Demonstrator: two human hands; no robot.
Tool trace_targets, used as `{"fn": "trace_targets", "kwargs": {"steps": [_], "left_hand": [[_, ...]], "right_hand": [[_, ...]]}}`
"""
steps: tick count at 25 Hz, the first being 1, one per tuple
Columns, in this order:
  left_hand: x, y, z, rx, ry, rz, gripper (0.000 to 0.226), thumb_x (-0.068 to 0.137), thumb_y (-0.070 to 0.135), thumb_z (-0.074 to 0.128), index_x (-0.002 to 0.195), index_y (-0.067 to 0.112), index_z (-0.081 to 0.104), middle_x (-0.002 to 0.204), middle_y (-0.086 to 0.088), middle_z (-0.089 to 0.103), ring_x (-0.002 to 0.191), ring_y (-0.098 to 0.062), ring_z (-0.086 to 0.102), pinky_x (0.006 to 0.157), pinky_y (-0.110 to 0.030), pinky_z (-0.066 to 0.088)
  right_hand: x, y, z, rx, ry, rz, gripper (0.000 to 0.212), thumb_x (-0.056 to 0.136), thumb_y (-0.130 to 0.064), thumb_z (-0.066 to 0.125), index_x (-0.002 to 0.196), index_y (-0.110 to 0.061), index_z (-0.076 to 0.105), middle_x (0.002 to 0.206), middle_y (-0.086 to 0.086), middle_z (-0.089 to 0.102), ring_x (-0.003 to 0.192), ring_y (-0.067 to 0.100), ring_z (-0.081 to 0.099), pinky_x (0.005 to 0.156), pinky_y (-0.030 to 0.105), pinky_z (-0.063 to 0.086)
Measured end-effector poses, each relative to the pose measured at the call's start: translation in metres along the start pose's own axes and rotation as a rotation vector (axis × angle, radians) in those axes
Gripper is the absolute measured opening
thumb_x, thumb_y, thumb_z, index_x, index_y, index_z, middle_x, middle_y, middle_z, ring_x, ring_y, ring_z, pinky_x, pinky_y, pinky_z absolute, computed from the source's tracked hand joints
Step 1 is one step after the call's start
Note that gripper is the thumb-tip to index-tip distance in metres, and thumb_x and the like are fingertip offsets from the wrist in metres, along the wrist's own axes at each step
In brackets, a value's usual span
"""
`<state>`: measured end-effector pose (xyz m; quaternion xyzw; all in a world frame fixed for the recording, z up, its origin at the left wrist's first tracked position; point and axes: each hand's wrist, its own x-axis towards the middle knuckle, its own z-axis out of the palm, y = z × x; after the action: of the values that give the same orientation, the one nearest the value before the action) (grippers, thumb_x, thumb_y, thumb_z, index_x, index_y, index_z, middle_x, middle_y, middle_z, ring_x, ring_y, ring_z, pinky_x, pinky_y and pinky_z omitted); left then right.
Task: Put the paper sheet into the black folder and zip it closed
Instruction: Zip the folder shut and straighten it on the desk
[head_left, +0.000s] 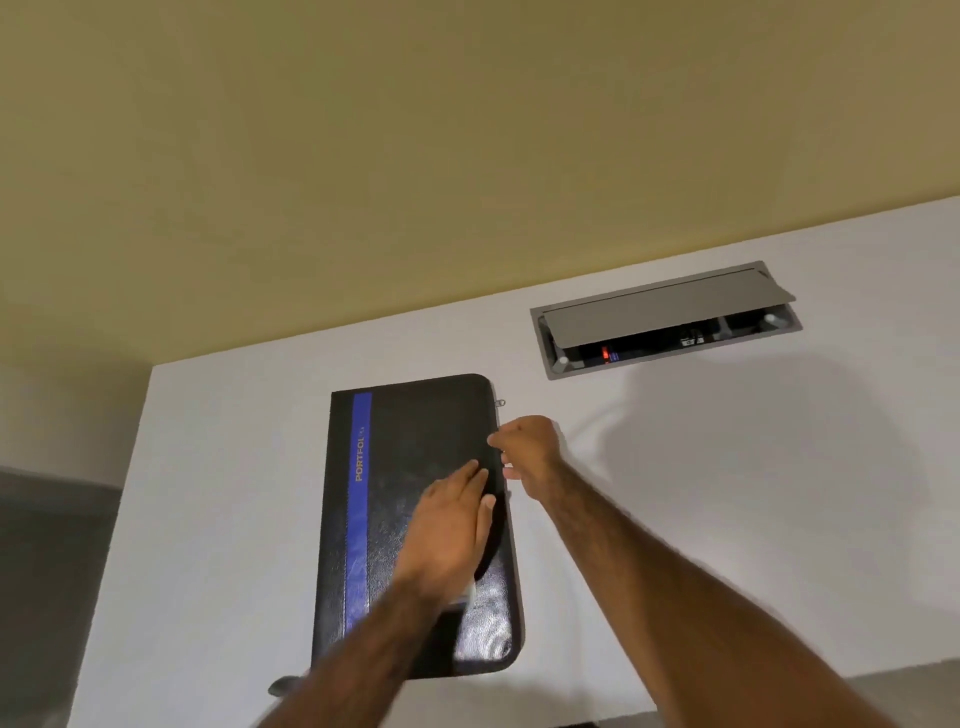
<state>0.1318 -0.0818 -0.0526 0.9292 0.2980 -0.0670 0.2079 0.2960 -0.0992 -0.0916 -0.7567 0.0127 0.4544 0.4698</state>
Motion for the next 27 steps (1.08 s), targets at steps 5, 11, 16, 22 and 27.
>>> {"fn": "trace_targets", "kwargs": {"steps": [5,11,16,22,27], "left_hand": [[0.1,-0.012,-0.037,0.027,0.105,0.008,0.043,0.106,0.025,0.038,0.145,0.013,0.052,0.153,-0.007,0.05,0.139,-0.023,0.048,0.117,-0.038,0.036],[0.16,0.001,-0.043,0.208,-0.053,-0.019,0.04,0.103,0.028,0.042,0.138,0.016,0.057,0.14,-0.008,0.057,0.122,-0.028,0.056,0.106,-0.042,0.042],[0.185,0.019,-0.031,0.521,-0.242,-0.093,0.047,0.096,0.033,0.059,0.139,0.013,0.053,0.142,-0.012,0.054,0.135,-0.034,0.046,0.117,-0.057,0.029],[0.2,0.034,-0.026,0.627,-0.284,-0.111,0.053,0.093,0.023,0.065,0.142,0.008,0.051,0.149,-0.018,0.046,0.141,-0.039,0.039,0.117,-0.069,0.021],[0.204,0.029,-0.024,0.566,-0.245,-0.105,0.055,0.092,0.019,0.065,0.143,0.008,0.049,0.149,-0.016,0.045,0.139,-0.037,0.04,0.117,-0.068,0.022]], "right_hand": [[0.008,-0.005,0.005,-0.092,0.031,0.032,0.013,0.08,-0.003,0.076,0.09,-0.001,0.067,0.09,0.018,0.07,0.076,0.031,0.069,0.071,0.053,0.062],[0.017,-0.008,0.015,0.013,0.084,0.094,0.016,0.077,0.005,0.068,0.092,0.001,0.065,0.089,0.015,0.067,0.074,0.025,0.062,0.06,0.036,0.054],[0.013,-0.008,0.021,0.306,0.133,0.176,0.019,0.099,-0.01,0.049,0.084,-0.009,0.061,0.087,0.011,0.063,0.078,0.022,0.06,0.074,0.033,0.055],[0.011,-0.011,0.019,0.763,-0.038,0.333,0.046,0.107,-0.032,0.028,0.137,-0.006,0.051,0.135,0.024,0.057,0.127,0.038,0.055,0.111,0.046,0.043],[0.019,-0.006,0.021,0.488,0.007,0.271,0.031,0.103,-0.027,0.041,0.114,-0.007,0.062,0.121,0.024,0.064,0.107,0.034,0.064,0.104,0.048,0.05]]}}
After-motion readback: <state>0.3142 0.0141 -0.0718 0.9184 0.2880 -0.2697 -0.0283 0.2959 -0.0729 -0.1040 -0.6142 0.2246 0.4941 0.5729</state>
